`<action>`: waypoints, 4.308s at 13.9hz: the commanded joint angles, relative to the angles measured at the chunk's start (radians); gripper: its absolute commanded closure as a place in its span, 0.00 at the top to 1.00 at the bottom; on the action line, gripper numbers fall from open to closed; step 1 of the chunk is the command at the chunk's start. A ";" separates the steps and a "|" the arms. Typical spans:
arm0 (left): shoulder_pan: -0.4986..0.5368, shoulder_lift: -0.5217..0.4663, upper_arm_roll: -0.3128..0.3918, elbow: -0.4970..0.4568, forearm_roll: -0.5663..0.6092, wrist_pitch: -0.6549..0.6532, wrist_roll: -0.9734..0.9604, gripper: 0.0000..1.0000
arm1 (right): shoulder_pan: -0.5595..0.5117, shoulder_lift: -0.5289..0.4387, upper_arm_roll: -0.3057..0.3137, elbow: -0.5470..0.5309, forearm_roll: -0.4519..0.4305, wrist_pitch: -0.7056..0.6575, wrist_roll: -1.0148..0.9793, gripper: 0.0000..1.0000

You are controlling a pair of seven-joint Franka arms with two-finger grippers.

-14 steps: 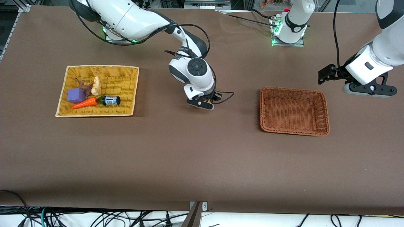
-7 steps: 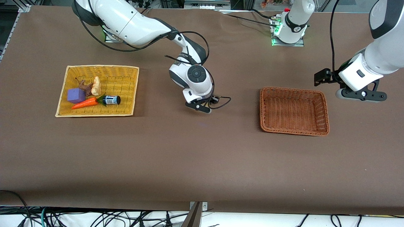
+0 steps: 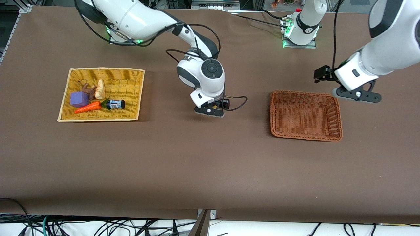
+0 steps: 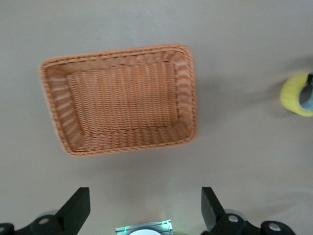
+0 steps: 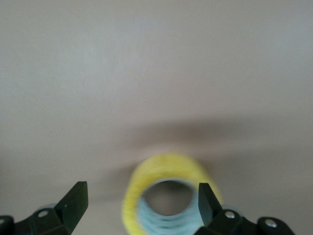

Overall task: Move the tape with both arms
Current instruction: 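Reach the left gripper to the tape while the right gripper holds it, then grasp the tape with the left gripper while the right gripper releases, then lower the tape into the brown basket and open the left gripper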

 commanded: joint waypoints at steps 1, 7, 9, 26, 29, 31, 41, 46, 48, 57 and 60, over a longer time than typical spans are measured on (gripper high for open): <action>0.000 0.102 -0.023 0.032 -0.110 0.007 0.005 1.00 | -0.162 -0.133 0.006 -0.015 0.104 -0.141 -0.329 1.00; -0.229 0.281 -0.044 0.010 -0.169 0.326 -0.324 1.00 | -0.473 -0.311 -0.006 -0.012 0.179 -0.351 -0.772 1.00; -0.329 0.358 -0.044 0.012 -0.157 0.446 -0.412 1.00 | -0.490 -0.395 -0.110 -0.045 0.250 -0.351 -0.795 1.00; -0.546 0.648 -0.036 -0.005 -0.060 0.844 -0.552 0.22 | -0.525 -0.879 -0.500 -0.392 0.410 -0.345 -1.148 1.00; -0.541 0.639 -0.035 0.003 -0.048 0.828 -0.549 0.00 | -0.524 -0.868 -0.500 -0.386 0.411 -0.350 -1.150 1.00; -0.534 0.615 -0.033 0.004 -0.039 0.793 -0.552 0.00 | -0.525 -0.845 -0.500 -0.369 0.411 -0.364 -1.147 1.00; -0.241 0.362 -0.033 -0.014 0.104 0.325 -0.431 0.00 | -0.524 -0.836 -0.496 -0.368 0.411 -0.382 -1.148 1.00; -0.019 0.352 -0.033 -0.083 0.112 0.296 -0.031 0.00 | -0.521 -0.821 -0.493 -0.345 0.411 -0.384 -1.148 1.00; 0.050 0.352 -0.035 -0.163 0.190 0.384 0.043 0.00 | -0.521 -0.821 -0.493 -0.345 0.411 -0.384 -1.148 1.00; 0.063 0.284 -0.041 -0.228 0.181 0.428 0.128 1.00 | -0.519 -0.819 -0.493 -0.345 0.411 -0.391 -1.148 1.00; 0.063 0.109 -0.053 -0.215 0.181 0.387 0.126 1.00 | -0.519 -0.819 -0.493 -0.345 0.411 -0.393 -1.148 1.00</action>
